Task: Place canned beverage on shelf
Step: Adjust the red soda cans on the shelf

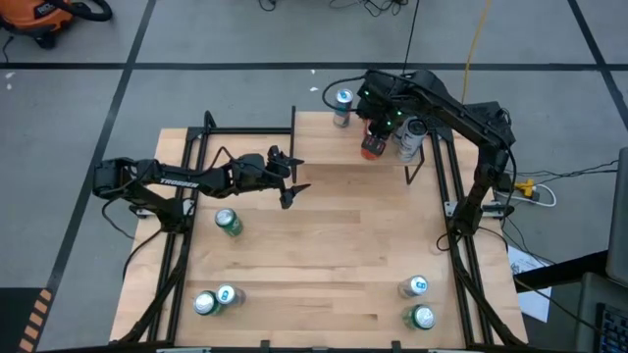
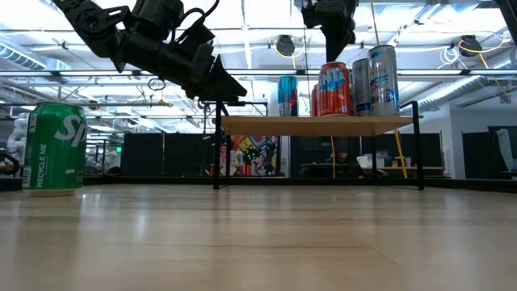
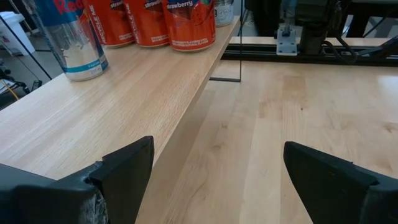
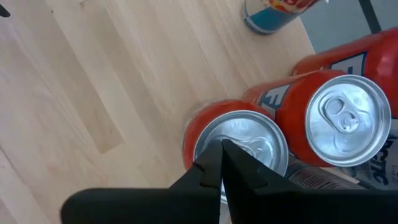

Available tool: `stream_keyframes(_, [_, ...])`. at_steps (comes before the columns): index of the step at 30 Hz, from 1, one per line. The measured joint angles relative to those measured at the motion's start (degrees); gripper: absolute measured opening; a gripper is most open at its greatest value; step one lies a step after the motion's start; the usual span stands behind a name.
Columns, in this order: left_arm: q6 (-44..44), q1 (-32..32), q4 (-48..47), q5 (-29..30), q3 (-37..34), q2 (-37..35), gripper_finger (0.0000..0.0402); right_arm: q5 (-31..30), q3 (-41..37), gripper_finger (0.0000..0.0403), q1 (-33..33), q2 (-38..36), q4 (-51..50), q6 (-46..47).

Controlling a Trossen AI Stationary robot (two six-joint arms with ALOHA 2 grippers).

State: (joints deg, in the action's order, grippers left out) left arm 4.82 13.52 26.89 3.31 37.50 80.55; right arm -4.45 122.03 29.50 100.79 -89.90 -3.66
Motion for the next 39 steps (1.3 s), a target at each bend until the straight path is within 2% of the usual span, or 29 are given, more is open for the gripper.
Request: stream_keyframes(39, [-0.1, 0.0, -0.4, 0.0, 0.0, 0.0, 0.0358, -0.4, -0.6, 0.0, 0.0, -1.2, -0.2, 2.4])
